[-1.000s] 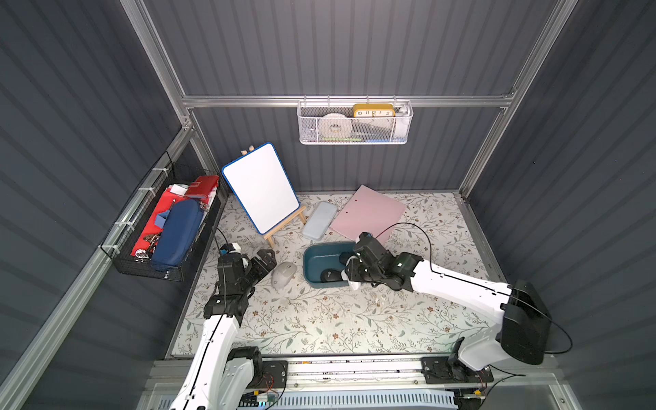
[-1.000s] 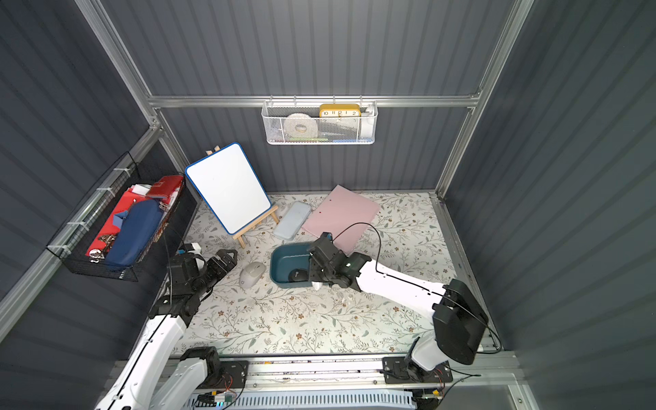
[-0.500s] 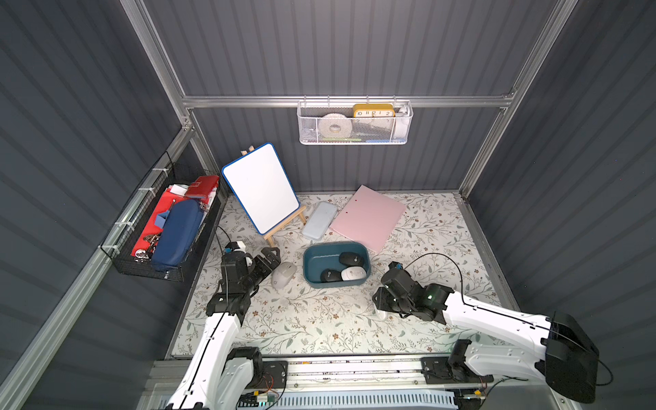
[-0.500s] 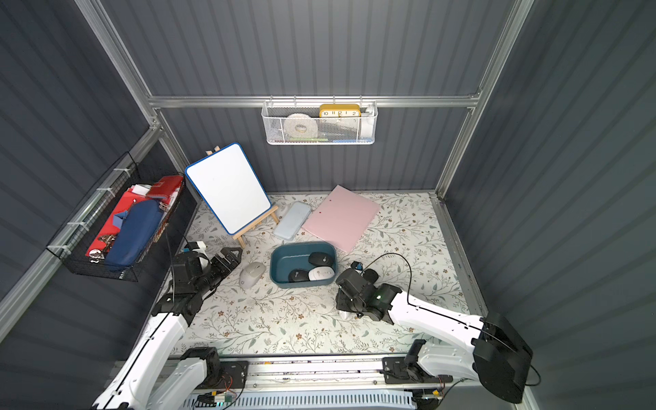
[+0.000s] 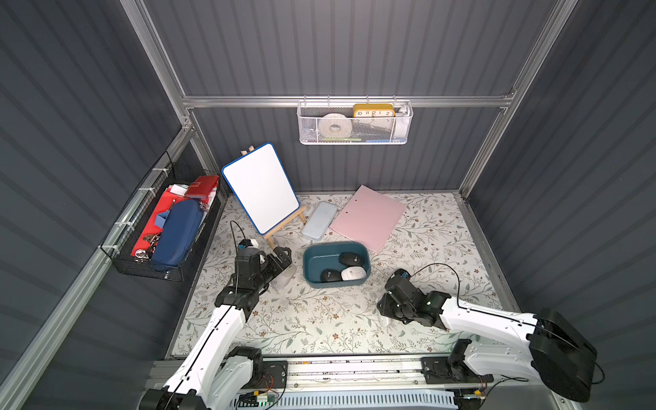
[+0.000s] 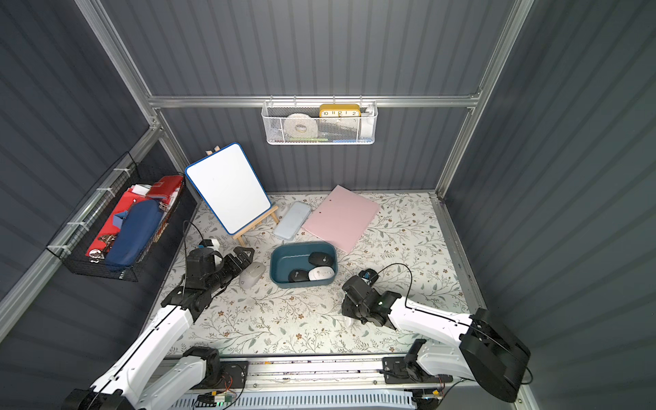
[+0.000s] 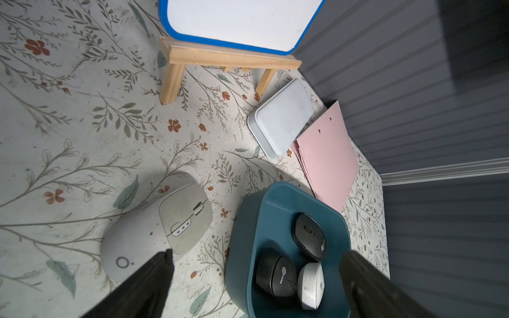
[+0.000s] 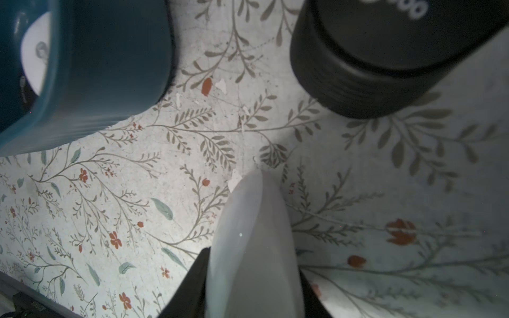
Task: Take out the mouse from the storage box
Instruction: Place the mouse at the center of the board.
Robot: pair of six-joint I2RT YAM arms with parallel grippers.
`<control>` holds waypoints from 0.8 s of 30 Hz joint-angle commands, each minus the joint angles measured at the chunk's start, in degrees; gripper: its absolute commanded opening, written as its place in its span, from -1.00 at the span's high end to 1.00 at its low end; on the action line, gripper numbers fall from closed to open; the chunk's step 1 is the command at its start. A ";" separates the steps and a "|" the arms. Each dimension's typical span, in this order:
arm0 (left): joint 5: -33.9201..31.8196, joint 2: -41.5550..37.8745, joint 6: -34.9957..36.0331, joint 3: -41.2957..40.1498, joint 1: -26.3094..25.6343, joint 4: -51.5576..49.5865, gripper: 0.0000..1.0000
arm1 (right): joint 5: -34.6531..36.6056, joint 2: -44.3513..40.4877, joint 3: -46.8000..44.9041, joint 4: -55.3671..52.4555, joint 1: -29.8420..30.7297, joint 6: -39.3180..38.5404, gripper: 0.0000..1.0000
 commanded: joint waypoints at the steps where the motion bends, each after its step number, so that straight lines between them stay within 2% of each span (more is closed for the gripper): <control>1: -0.46 0.66 -0.65 1.86 -0.64 0.84 -0.99 | -1.71 0.17 -1.38 2.63 -1.05 1.17 0.19; 11: -0.67 2.27 0.06 3.62 -1.34 0.81 -0.99 | -0.91 -3.79 -3.05 -0.98 -3.78 1.12 -0.03; 19: -0.77 4.97 1.75 6.33 -3.42 0.25 -0.99 | 3.86 -10.03 -2.15 -8.03 -4.47 -0.51 -0.47; 24: -2.48 10.26 3.62 10.05 -7.25 -2.42 -0.99 | 8.24 -12.87 -1.09 -12.87 -4.68 -1.67 -0.69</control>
